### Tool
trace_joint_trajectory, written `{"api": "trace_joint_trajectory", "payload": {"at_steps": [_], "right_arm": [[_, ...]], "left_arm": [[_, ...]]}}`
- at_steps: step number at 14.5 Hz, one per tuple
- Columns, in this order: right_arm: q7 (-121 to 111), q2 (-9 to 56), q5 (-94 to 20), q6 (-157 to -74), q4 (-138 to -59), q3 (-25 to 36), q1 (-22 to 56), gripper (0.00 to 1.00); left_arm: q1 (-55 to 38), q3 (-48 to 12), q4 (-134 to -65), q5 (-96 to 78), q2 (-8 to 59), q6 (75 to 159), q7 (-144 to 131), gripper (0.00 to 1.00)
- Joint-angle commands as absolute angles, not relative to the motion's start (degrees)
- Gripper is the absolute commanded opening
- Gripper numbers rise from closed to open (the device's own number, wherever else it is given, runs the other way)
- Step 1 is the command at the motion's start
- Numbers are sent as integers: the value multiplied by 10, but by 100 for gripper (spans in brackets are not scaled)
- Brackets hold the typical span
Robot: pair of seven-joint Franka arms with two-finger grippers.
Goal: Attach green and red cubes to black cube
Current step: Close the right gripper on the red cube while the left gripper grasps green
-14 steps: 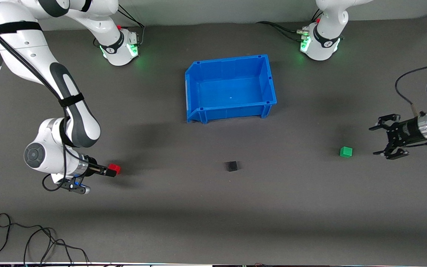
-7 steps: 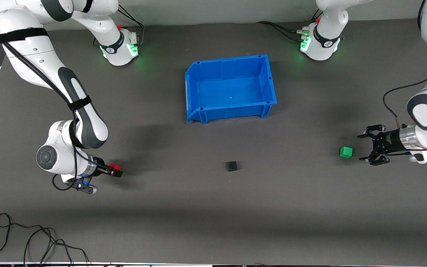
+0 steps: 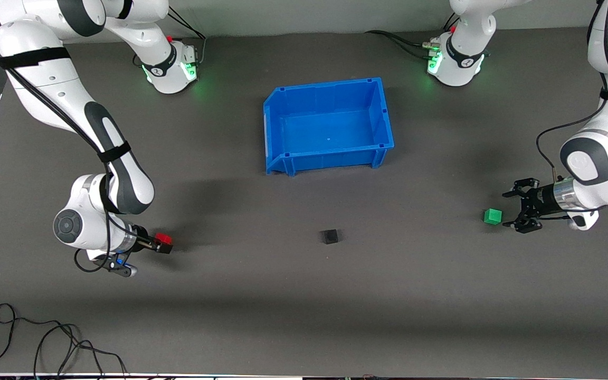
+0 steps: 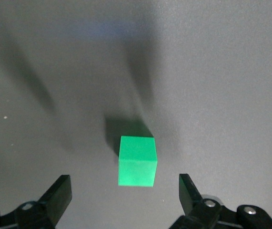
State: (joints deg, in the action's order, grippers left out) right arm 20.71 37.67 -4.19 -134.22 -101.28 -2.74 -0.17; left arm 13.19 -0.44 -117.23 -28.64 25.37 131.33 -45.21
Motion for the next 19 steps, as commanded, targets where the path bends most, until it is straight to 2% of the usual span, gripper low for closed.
{"api": "trace_joint_trajectory", "payload": {"at_steps": [1,2,7,8,9,10,11,12,13,14,17,19], "right_arm": [[221,382,-33,-1357,-1014,-24,4,81],[221,382,-33,-1358,-1014,-24,4,80],[221,382,-33,-1358,-1015,-24,4,61],[221,383,-33,-1359,-1014,-24,4,61],[221,383,-33,-1359,-1015,-24,4,59],[221,383,-33,-1359,-1015,-24,4,51],[221,383,-33,-1359,-1015,-24,4,43],[221,383,-33,-1359,-1015,-24,4,26],[221,382,-33,-1359,-1015,-24,4,11],[221,381,-33,-1358,-1015,-24,4,0],[228,372,-35,-1356,-1014,-24,5,0],[274,365,-35,-1355,-1013,-24,17,0]], "left_arm": [[127,-6,-1180,-296,264,1344,-436,100],[125,-6,-1180,-296,267,1349,-436,100],[113,-7,-1180,-310,283,1375,-436,100],[113,-7,-1180,-310,284,1375,-436,94],[113,-7,-1180,-310,284,1375,-436,78],[113,-7,-1180,-310,284,1373,-436,56],[113,-7,-1179,-310,283,1372,-436,40],[113,-7,-1179,-310,283,1372,-436,26],[113,-7,-1179,-310,283,1369,-436,17],[114,-7,-1178,-310,282,1367,-436,11],[115,-6,-1172,-310,273,1358,-443,10],[116,-6,-1144,-311,264,1315,-451,10]]}}
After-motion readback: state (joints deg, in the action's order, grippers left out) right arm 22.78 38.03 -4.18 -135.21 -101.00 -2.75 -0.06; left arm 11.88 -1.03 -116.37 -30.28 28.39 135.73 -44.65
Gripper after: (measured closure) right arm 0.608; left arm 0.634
